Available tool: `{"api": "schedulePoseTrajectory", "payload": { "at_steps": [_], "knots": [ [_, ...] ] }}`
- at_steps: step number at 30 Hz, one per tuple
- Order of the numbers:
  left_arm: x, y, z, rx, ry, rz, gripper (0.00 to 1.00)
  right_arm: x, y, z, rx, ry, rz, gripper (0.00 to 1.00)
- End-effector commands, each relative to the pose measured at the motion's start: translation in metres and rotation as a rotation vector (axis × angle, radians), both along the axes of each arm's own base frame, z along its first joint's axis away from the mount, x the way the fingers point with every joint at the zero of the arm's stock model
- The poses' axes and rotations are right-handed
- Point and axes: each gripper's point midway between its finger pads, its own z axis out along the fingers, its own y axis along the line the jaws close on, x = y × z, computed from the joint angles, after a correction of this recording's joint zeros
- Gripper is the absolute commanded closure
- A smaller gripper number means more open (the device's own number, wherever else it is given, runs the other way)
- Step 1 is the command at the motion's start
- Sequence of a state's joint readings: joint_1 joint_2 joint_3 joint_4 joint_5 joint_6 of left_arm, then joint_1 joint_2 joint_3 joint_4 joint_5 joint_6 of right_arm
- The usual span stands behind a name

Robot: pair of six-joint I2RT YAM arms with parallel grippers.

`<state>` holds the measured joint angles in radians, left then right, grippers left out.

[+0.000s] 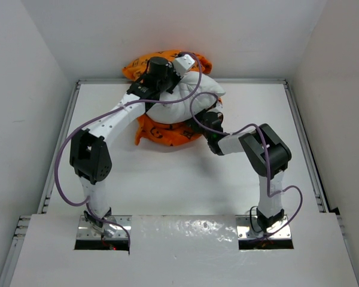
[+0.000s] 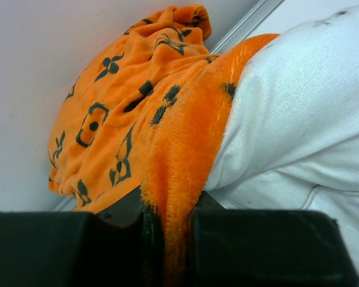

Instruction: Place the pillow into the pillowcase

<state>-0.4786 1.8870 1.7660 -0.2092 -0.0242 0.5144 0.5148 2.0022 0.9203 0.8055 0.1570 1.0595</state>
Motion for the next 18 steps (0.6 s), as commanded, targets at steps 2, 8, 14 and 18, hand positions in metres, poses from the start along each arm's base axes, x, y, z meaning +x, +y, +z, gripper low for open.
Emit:
{"api": "schedulePoseTrajectory", "payload": {
  "at_steps": [2,8,14,18],
  "knots": [
    [0.022,0.015,0.062,-0.087,-0.198,0.088,1.0,0.017,0.009,0.002,0.017,0.024,-0.033,0.51],
    [0.016,0.014,0.061,-0.084,-0.168,0.072,1.0,0.032,-0.004,-0.023,-0.043,0.1,-0.151,0.38],
    [0.007,0.014,0.059,-0.096,-0.108,0.039,1.0,0.051,-0.021,-0.07,-0.007,0.234,-0.252,0.9],
    [0.003,0.03,0.035,-0.016,-0.044,0.051,1.0,0.026,-0.085,-0.052,-0.009,0.159,-0.334,1.0]
  ]
}}
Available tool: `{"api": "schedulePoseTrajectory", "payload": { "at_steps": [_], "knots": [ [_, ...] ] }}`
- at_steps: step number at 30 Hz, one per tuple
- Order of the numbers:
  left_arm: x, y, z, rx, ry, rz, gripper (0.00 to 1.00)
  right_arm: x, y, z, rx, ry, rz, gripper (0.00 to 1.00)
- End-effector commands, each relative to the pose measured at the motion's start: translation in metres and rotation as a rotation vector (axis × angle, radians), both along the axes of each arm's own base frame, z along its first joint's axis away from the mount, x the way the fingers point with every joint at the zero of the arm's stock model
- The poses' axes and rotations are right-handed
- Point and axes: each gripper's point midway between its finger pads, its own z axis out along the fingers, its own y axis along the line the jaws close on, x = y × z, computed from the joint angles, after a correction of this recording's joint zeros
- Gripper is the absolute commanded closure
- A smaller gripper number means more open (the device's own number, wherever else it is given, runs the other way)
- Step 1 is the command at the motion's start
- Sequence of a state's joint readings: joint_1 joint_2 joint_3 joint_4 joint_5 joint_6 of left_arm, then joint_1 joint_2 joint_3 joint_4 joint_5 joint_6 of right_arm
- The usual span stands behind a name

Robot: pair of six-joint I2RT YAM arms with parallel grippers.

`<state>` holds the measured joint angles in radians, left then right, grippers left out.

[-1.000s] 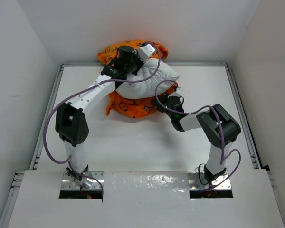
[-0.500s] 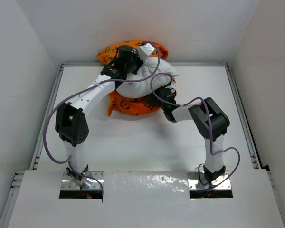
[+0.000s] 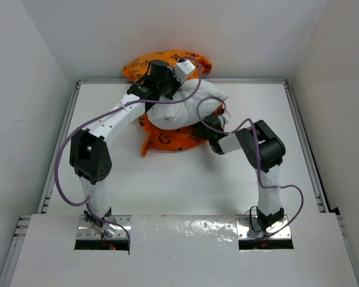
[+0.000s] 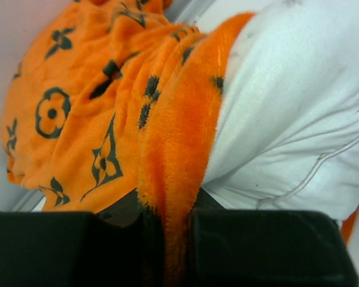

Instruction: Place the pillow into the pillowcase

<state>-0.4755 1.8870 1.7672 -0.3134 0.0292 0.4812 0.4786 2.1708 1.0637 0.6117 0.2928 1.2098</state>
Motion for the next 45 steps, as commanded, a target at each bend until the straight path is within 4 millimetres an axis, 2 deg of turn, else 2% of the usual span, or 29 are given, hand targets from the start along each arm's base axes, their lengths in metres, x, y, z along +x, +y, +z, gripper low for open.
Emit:
{"api": "schedulePoseTrajectory", "payload": {
  "at_steps": [1,2,3,4,5,6,8,11,12,14,15,16,17,18,19,20,23,24,25,27,29,31,33,34,38,40,42,43,45],
  "knots": [
    [0.013,0.038,0.029,0.038,-0.1,0.076,1.0,-0.027,-0.088,0.004,-0.055,-0.004,-0.153,1.0],
    [0.011,0.041,0.013,0.091,-0.081,0.054,1.0,-0.028,-0.093,0.047,-0.062,-0.123,-0.116,1.0],
    [0.004,0.043,-0.006,0.124,-0.03,0.038,1.0,-0.048,-0.104,0.044,-0.098,-0.135,-0.076,1.0],
    [-0.003,0.039,-0.029,0.14,0.029,-0.01,1.0,-0.048,-0.102,0.068,-0.106,-0.223,-0.02,1.0],
    [-0.009,0.037,-0.042,0.153,0.061,-0.041,1.0,-0.057,-0.089,0.091,-0.125,-0.283,0.106,1.0],
    [-0.017,0.034,-0.058,0.161,0.099,-0.069,1.0,-0.067,-0.084,0.092,-0.13,-0.282,0.16,1.0],
    [-0.02,0.03,-0.067,0.164,0.109,-0.108,1.0,-0.084,-0.062,0.113,-0.107,-0.357,0.327,1.0],
    [-0.021,0.03,-0.072,0.198,0.091,-0.139,0.9,-0.112,-0.053,0.112,-0.038,-0.364,0.405,1.0],
    [-0.025,0.021,-0.068,0.187,0.091,-0.196,0.75,-0.117,-0.053,0.113,-0.028,-0.37,0.404,1.0],
    [-0.043,0.013,-0.067,0.211,0.132,-0.324,0.54,-0.121,-0.055,0.115,-0.009,-0.376,0.396,1.0],
    [-0.05,-0.005,-0.043,0.155,0.103,-0.431,0.37,-0.122,-0.051,0.12,-0.007,-0.388,0.417,1.0],
    [-0.057,-0.014,-0.031,0.119,0.105,-0.483,0.31,-0.121,-0.05,0.119,-0.016,-0.38,0.429,1.0],
    [-0.061,-0.025,0.005,0.066,0.073,-0.529,0.17,-0.116,-0.048,0.125,-0.022,-0.396,0.436,1.0],
    [-0.075,-0.044,0.03,-0.033,0.068,-0.632,0.01,-0.115,-0.047,0.126,-0.031,-0.4,0.445,1.0],
    [-0.082,-0.053,0.051,-0.082,0.045,-0.68,0.0,-0.113,-0.047,0.128,-0.048,-0.41,0.451,1.0],
    [-0.092,-0.069,0.097,-0.142,-0.048,-0.756,0.0,-0.108,-0.047,0.134,-0.059,-0.426,0.451,1.0],
    [-0.11,-0.102,0.125,-0.178,-0.098,-0.855,0.03,-0.1,-0.046,0.136,-0.064,-0.427,0.444,1.0],
    [-0.117,-0.109,0.117,-0.159,-0.09,-0.887,0.08,-0.098,-0.045,0.134,-0.031,-0.414,0.43,1.0],
    [-0.129,-0.119,0.087,-0.131,-0.015,-0.92,0.19,-0.099,-0.044,0.134,-0.003,-0.415,0.423,1.0],
    [-0.139,-0.127,0.061,-0.113,0.027,-0.961,0.26,-0.097,-0.045,0.14,0.09,-0.434,0.391,1.0],
    [-0.148,-0.14,0.046,-0.159,0.082,-0.988,0.28,-0.099,-0.044,0.142,0.135,-0.435,0.394,1.0],
    [-0.148,-0.153,0.048,-0.191,0.058,-0.997,0.3,-0.1,-0.041,0.143,0.158,-0.427,0.406,1.0],
    [-0.15,-0.157,0.032,-0.173,0.08,-1.009,0.42,-0.1,-0.042,0.146,0.179,-0.432,0.395,1.0],
    [-0.151,-0.156,0.028,-0.162,0.084,-1.016,0.44,-0.099,-0.042,0.147,0.181,-0.436,0.391,1.0],
    [-0.167,-0.149,0.012,-0.102,0.116,-1.079,0.45,-0.096,-0.044,0.144,0.188,-0.422,0.377,1.0],
    [-0.175,-0.149,-0.003,-0.064,0.158,-1.077,0.42,-0.095,-0.043,0.145,0.213,-0.423,0.373,1.0],
    [-0.169,-0.145,-0.023,-0.002,0.174,-1.028,0.37,-0.094,-0.041,0.146,0.241,-0.427,0.367,1.0],
    [-0.164,-0.143,-0.041,0.016,0.183,-1.002,0.3,-0.094,-0.041,0.147,0.247,-0.432,0.37,1.0],
    [-0.144,-0.137,-0.062,0.043,0.194,-0.863,0.29,-0.094,-0.04,0.149,0.251,-0.432,0.375,1.0]
  ]
}}
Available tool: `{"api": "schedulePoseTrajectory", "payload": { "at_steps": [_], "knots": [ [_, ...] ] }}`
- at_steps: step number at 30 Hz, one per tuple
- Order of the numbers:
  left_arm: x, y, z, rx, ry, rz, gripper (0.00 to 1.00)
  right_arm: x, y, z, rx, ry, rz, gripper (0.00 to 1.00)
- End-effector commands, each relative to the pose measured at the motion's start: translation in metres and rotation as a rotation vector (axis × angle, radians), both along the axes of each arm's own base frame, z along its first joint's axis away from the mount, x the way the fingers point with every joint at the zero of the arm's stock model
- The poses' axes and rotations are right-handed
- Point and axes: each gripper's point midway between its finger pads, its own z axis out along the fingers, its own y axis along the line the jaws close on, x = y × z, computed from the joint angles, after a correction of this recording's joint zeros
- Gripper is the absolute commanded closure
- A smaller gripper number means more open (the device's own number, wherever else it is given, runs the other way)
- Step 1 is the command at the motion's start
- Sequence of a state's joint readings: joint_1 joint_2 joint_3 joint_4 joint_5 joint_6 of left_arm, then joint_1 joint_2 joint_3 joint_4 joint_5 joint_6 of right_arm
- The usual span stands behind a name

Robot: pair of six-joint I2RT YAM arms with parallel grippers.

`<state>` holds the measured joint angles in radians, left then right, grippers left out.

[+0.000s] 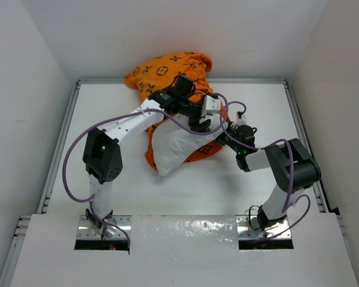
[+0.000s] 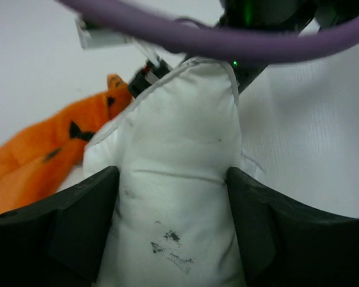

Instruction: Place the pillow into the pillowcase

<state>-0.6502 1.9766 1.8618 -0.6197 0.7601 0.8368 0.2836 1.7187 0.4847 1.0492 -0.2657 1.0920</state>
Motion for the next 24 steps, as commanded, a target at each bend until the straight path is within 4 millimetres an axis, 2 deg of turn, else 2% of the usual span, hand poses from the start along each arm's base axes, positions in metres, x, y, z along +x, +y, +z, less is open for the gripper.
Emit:
{"api": "schedulePoseTrajectory", "payload": {
  "at_steps": [1,3,4,5,6,8,9,10,12,13,14,15,17,20,21,23,24],
  "knots": [
    [0.026,0.014,-0.039,0.074,-0.042,0.158,0.36,0.011,0.003,0.055,0.087,-0.167,-0.001,1.0],
    [0.035,0.023,-0.05,0.079,-0.037,0.183,0.5,0.009,-0.001,0.056,0.056,-0.175,-0.004,1.0],
    [0.037,0.027,-0.053,0.101,-0.042,0.182,0.68,0.007,-0.01,0.05,0.043,-0.157,-0.023,1.0],
    [0.041,0.033,-0.063,0.15,-0.08,0.167,0.79,0.004,-0.017,0.047,0.03,-0.142,-0.039,1.0],
    [0.045,0.044,-0.072,0.201,-0.092,0.187,0.97,-0.002,-0.034,0.049,0.018,-0.151,-0.071,1.0],
    [0.073,0.073,-0.083,0.289,-0.189,0.277,1.0,-0.01,-0.048,0.046,-0.009,-0.141,-0.089,1.0],
    [0.088,0.089,-0.088,0.309,-0.227,0.319,1.0,-0.015,-0.052,0.053,-0.047,-0.181,-0.08,1.0],
    [0.104,0.105,-0.097,0.388,-0.299,0.354,1.0,-0.021,-0.051,0.045,-0.077,-0.152,-0.049,1.0],
    [0.124,0.118,-0.104,0.449,-0.408,0.418,1.0,-0.03,-0.044,0.052,-0.113,-0.194,0.022,1.0],
    [0.128,0.121,-0.113,0.476,-0.44,0.411,1.0,-0.032,-0.042,0.055,-0.106,-0.207,0.038,1.0],
    [0.134,0.115,-0.114,0.474,-0.487,0.416,1.0,-0.036,-0.041,0.053,-0.101,-0.201,0.051,1.0],
    [0.135,0.121,-0.129,0.523,-0.507,0.418,1.0,-0.039,-0.04,0.052,-0.104,-0.202,0.062,1.0],
    [0.137,0.117,-0.139,0.524,-0.534,0.414,1.0,-0.043,-0.04,0.048,-0.125,-0.2,0.07,1.0],
    [0.132,0.116,-0.164,0.53,-0.522,0.407,1.0,-0.052,-0.039,0.046,-0.148,-0.212,0.101,1.0],
    [0.131,0.113,-0.174,0.524,-0.497,0.42,0.99,-0.055,-0.038,0.049,-0.154,-0.221,0.113,1.0],
    [0.13,0.101,-0.18,0.51,-0.468,0.43,0.96,-0.061,-0.032,0.058,-0.138,-0.262,0.155,1.0],
    [0.126,0.095,-0.192,0.495,-0.411,0.435,0.95,-0.062,-0.03,0.068,-0.125,-0.298,0.17,1.0]
  ]
}}
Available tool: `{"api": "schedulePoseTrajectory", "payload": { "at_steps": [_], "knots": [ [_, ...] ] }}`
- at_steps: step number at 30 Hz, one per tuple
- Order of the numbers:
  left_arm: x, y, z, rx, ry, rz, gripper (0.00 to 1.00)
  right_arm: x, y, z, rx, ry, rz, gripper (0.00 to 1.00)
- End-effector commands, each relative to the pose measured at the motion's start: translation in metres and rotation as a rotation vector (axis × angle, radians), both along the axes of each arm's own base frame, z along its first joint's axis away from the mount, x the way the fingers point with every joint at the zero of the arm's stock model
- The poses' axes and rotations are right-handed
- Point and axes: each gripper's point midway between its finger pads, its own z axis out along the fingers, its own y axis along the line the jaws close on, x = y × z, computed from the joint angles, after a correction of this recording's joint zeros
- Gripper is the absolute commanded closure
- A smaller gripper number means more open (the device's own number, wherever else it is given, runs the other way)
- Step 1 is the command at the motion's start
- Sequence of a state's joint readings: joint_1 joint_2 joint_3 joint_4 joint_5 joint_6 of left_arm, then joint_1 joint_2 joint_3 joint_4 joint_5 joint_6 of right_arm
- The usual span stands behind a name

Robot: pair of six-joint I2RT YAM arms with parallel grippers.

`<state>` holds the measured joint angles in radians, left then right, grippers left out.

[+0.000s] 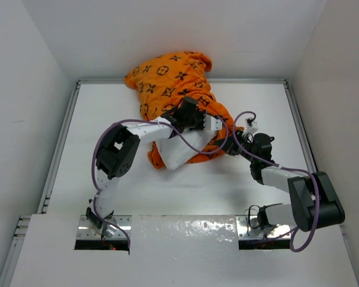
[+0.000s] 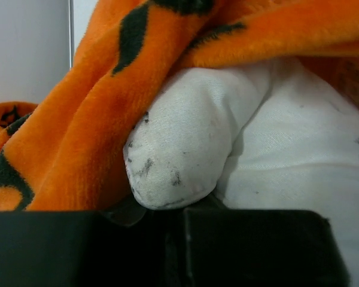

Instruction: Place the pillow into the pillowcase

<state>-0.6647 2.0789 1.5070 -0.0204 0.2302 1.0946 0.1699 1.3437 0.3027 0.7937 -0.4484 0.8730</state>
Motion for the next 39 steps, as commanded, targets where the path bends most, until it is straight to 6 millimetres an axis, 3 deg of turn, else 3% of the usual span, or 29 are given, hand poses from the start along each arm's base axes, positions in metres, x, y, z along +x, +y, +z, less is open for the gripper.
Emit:
{"api": "schedulePoseTrajectory", "payload": {
  "at_steps": [1,4,5,7,8,10,11,12,13,14,16,17,20,25,30,31,32,33,35,37,38,39],
  "knots": [
    [0.016,0.063,-0.083,0.181,0.139,0.234,0.93,0.001,0.008,0.066,0.039,-0.256,0.087,1.0],
    [0.004,0.045,-0.087,0.127,0.215,0.179,0.79,0.007,0.01,0.09,0.048,-0.304,0.095,1.0],
    [-0.003,0.041,-0.086,0.123,0.257,0.151,0.69,0.01,0.01,0.103,0.053,-0.337,0.089,1.0],
    [-0.025,0.027,-0.085,0.063,0.397,0.1,0.58,0.013,0.009,0.117,0.075,-0.365,0.076,1.0],
    [-0.023,0.016,-0.07,0.014,0.423,0.091,0.44,0.018,0.009,0.125,0.081,-0.383,0.067,1.0],
    [-0.04,0.0,-0.053,-0.095,0.585,0.059,0.35,0.021,0.01,0.133,0.112,-0.399,0.064,1.0],
    [-0.033,-0.002,-0.029,-0.142,0.628,0.058,0.25,0.024,0.011,0.133,0.125,-0.396,0.069,1.0],
    [-0.039,-0.007,-0.016,-0.195,0.706,0.025,0.19,0.024,0.012,0.136,0.142,-0.399,0.068,1.0],
    [-0.038,0.003,-0.005,-0.222,0.788,0.065,0.17,0.024,0.012,0.141,0.162,-0.411,0.067,1.0],
    [-0.025,-0.003,0.032,-0.28,0.757,0.036,0.0,0.026,0.012,0.14,0.163,-0.409,0.066,1.0],
    [-0.026,0.007,0.063,-0.318,0.795,0.007,0.0,0.03,0.009,0.132,0.146,-0.389,0.037,1.0],
    [-0.021,0.008,0.087,-0.341,0.754,-0.016,0.0,0.032,0.007,0.13,0.139,-0.381,0.025,1.0],
    [-0.04,0.017,0.138,-0.37,0.693,-0.087,0.0,0.039,0.004,0.127,0.112,-0.376,-0.001,1.0],
    [-0.068,0.007,0.172,-0.466,0.814,-0.172,0.0,0.05,0.0,0.12,0.057,-0.338,-0.031,1.0],
    [-0.079,-0.008,0.186,-0.567,0.954,-0.244,0.0,0.056,0.0,0.117,0.031,-0.324,-0.035,1.0],
    [-0.078,-0.015,0.205,-0.62,0.977,-0.273,0.0,0.057,0.0,0.118,0.031,-0.324,-0.036,1.0],
    [-0.084,-0.014,0.208,-0.63,1.069,-0.244,0.0,0.057,0.001,0.117,0.03,-0.318,-0.036,1.0],
    [-0.08,-0.02,0.236,-0.679,0.99,-0.326,0.0,0.058,0.0,0.117,0.028,-0.316,-0.039,1.0],
    [-0.085,-0.023,0.277,-0.733,1.001,-0.393,0.0,0.059,-0.001,0.117,0.023,-0.318,-0.048,1.0],
    [-0.078,-0.025,0.284,-0.746,0.937,-0.384,0.0,0.058,-0.002,0.113,0.021,-0.309,-0.058,1.0],
    [-0.073,-0.026,0.279,-0.74,0.891,-0.36,0.0,0.059,-0.003,0.112,0.02,-0.307,-0.063,1.0],
    [-0.076,-0.027,0.26,-0.691,0.938,-0.26,0.03,0.058,-0.003,0.112,0.023,-0.305,-0.065,1.0]
  ]
}}
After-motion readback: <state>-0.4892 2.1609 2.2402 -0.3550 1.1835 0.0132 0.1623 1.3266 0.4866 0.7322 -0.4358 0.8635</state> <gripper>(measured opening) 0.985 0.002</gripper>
